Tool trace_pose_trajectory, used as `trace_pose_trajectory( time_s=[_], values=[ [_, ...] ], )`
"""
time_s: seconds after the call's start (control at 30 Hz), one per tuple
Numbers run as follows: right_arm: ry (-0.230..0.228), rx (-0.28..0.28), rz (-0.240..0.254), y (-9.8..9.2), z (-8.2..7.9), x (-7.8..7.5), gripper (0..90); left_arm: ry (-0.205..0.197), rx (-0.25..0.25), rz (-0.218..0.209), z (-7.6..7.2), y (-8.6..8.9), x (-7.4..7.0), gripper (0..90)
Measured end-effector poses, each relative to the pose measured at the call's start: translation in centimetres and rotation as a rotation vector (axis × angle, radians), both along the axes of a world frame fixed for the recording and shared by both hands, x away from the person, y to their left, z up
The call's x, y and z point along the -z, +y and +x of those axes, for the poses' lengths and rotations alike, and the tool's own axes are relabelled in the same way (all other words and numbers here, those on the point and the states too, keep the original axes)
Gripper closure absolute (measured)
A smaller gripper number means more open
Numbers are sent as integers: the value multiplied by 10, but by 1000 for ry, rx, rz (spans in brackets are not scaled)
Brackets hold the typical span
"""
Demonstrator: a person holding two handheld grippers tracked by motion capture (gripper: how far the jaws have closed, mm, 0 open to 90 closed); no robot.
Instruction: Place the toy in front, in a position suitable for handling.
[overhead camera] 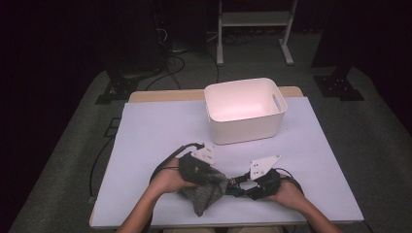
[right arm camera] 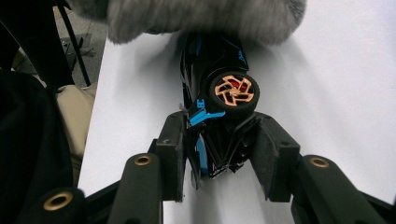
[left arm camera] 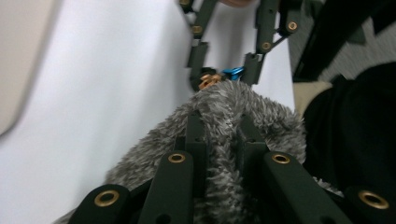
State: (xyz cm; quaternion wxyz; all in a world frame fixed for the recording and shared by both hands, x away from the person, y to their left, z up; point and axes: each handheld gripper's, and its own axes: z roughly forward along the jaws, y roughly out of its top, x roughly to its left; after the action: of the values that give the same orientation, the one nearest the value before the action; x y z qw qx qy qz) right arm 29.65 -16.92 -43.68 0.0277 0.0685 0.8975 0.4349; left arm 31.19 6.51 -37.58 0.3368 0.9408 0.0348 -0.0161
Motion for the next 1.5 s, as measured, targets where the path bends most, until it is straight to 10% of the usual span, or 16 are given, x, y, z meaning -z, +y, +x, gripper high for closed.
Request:
trace_pose_trajectory(
  time_s=[0.13, 0.3, 0.67, 1.1, 1.5],
  values=[
    [24, -8, -1, -3, -1, 0, 478, 4, 9, -6, 0, 1, 0, 792],
    [5, 10, -8, -8, -2, 3, 573, 12, 14, -13, 1, 1, 1, 794],
    [-6, 12, -7, -3, -5, 4, 576, -24, 88, 16, -4, -40, -1, 793],
    [-6, 7, -18, 13, -2, 3, 561, 0, 68, -17, -1, -32, 2, 793],
    [-5, -5, -8, 11, -1, 4, 566, -5, -82, 6, -6, 48, -2, 794]
  ],
)
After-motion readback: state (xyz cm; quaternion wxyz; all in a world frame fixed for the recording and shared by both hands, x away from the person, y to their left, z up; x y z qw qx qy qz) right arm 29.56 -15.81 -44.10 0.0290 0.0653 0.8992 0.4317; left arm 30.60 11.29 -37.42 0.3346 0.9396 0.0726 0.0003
